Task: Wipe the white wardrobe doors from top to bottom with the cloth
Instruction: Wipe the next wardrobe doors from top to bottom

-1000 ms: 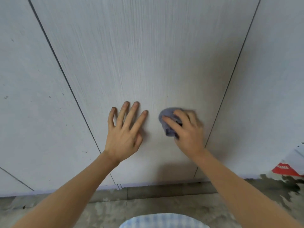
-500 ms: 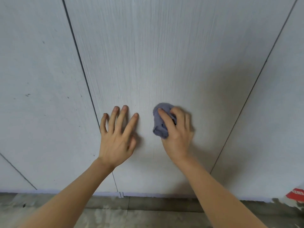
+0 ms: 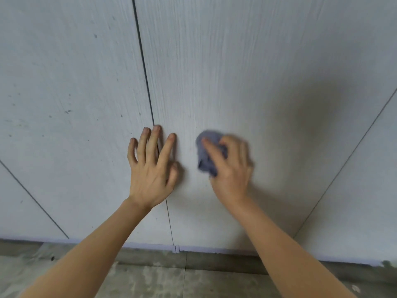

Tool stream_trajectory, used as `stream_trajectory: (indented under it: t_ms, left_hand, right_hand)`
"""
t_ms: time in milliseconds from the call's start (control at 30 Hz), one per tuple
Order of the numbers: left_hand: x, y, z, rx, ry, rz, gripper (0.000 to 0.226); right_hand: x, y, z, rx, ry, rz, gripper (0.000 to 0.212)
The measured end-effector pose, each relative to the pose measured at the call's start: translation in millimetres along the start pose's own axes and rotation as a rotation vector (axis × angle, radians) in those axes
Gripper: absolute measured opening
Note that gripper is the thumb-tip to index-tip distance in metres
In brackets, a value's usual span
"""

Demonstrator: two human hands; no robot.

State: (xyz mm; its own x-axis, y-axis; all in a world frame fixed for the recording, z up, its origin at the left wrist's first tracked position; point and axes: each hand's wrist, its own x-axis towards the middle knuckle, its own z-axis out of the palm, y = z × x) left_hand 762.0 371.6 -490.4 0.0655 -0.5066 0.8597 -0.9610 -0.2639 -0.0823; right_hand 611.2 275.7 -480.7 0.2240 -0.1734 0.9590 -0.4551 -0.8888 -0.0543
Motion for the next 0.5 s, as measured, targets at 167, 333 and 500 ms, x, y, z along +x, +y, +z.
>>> stream_trajectory:
  t_ms: [167, 333, 500]
  left_hand:
    - [-1.3, -20.7, -5.8, 0.026, 0.009, -0.029, 0.058]
    - [-4.7, -36.4, -8.2, 0.040, -0.002, -0.043, 0.058]
    - [-7.8, -34.0, -8.7, 0.015, -0.006, -0.082, 0.056]
  right_hand:
    - [-43.6, -8.7, 9.3, -0.042, -0.205, -0.237, 0.031]
    - [50.2, -11.2, -4.3, -0.010, 0.056, -0.028, 0.043]
    - [38.9, -33.0, 16.1, -0.035, 0.066, -0.048, 0.044]
